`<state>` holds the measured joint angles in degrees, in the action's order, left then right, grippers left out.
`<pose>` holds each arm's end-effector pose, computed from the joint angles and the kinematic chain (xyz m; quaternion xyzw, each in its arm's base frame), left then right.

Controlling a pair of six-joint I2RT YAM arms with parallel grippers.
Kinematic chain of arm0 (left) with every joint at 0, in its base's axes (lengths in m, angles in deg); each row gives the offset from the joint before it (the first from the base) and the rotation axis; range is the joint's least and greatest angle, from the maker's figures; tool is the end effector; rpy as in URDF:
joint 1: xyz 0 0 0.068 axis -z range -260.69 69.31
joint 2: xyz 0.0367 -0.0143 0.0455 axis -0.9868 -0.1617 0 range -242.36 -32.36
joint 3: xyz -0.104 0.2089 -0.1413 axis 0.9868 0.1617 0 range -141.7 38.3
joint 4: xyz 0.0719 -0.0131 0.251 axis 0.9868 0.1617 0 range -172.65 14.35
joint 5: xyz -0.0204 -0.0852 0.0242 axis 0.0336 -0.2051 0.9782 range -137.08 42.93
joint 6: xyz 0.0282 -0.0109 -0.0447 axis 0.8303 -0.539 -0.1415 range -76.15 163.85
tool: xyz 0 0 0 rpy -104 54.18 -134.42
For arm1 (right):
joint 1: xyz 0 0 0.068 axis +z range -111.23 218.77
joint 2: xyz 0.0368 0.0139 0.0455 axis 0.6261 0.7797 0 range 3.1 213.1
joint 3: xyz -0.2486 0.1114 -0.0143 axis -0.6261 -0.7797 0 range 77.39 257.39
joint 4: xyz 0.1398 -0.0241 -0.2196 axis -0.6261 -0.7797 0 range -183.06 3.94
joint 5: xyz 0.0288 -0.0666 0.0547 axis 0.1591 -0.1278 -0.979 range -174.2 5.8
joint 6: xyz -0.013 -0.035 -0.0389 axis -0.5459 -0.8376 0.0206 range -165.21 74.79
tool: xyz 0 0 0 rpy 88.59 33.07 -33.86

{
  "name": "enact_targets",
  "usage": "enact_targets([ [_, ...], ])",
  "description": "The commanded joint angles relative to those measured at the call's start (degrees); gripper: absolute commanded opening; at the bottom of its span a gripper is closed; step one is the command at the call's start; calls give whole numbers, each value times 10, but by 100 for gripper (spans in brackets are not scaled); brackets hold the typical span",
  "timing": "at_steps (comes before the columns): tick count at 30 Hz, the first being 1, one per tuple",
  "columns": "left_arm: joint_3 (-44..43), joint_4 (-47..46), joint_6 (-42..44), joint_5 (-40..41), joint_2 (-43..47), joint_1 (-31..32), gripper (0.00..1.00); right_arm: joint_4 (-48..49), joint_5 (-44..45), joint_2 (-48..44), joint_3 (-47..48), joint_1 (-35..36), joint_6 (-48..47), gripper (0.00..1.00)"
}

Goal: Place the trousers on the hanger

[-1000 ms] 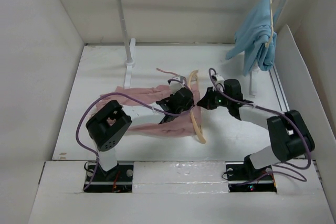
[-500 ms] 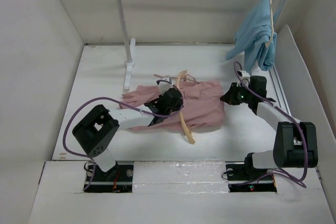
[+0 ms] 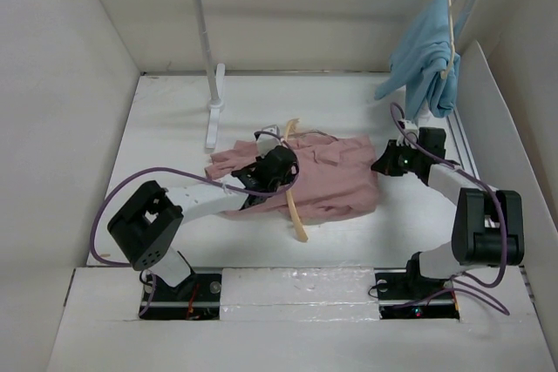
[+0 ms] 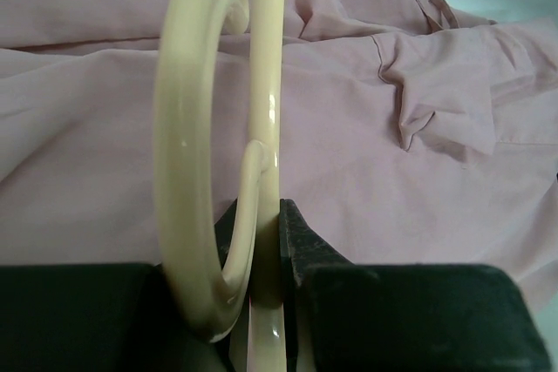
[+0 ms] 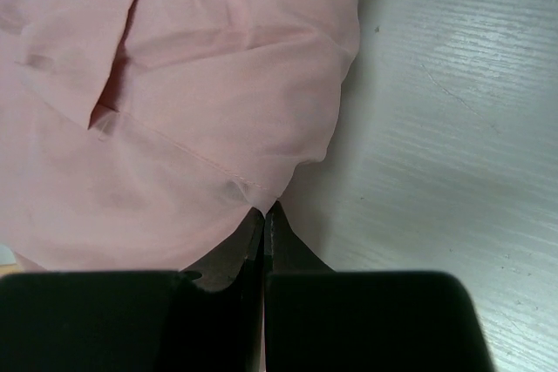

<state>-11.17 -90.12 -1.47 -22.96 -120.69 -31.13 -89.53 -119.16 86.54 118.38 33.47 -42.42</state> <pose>0.2261 -0.2430 0.2148 -0.0706 0.8560 -0.2293 0.4579 0.2835 -0.0059 0.1805 -0.0502 0.8899 0.2705 0.3639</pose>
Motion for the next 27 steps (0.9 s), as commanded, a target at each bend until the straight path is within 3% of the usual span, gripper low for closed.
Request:
enact_targets([
  [1,-34,73,46,52,14,11,0,14,0,1,18,-4,-20,0],
  [6,-98,111,51,74,16,31,0,11,-2,7,14,-4,-21,0],
  [11,-144,130,56,95,28,46,0,2,-4,-19,3,1,-17,12],
  [14,-164,134,64,100,33,59,0,-25,-12,-51,6,12,-16,36],
  [15,-178,141,61,99,33,59,0,-36,-12,-63,8,12,-16,50],
  [17,-197,162,62,99,35,59,0,-78,-8,-120,21,17,-18,60],
  [18,-245,210,62,94,37,59,0,-143,4,-194,50,17,-21,72],
  [19,-245,211,62,94,38,59,0,-144,4,-195,51,17,-21,72],
  [20,-293,227,62,89,40,59,0,-164,6,-223,62,23,-21,78],
  [23,-380,272,81,90,47,72,0,-210,-2,-330,109,48,9,80],
  [25,-416,303,90,82,41,72,0,-212,-5,-386,131,87,54,81],
  [26,-465,328,94,78,27,72,0,-207,-12,-408,137,140,73,81],
  [27,-466,328,94,75,26,72,0,-207,-12,-408,137,141,73,81],
])
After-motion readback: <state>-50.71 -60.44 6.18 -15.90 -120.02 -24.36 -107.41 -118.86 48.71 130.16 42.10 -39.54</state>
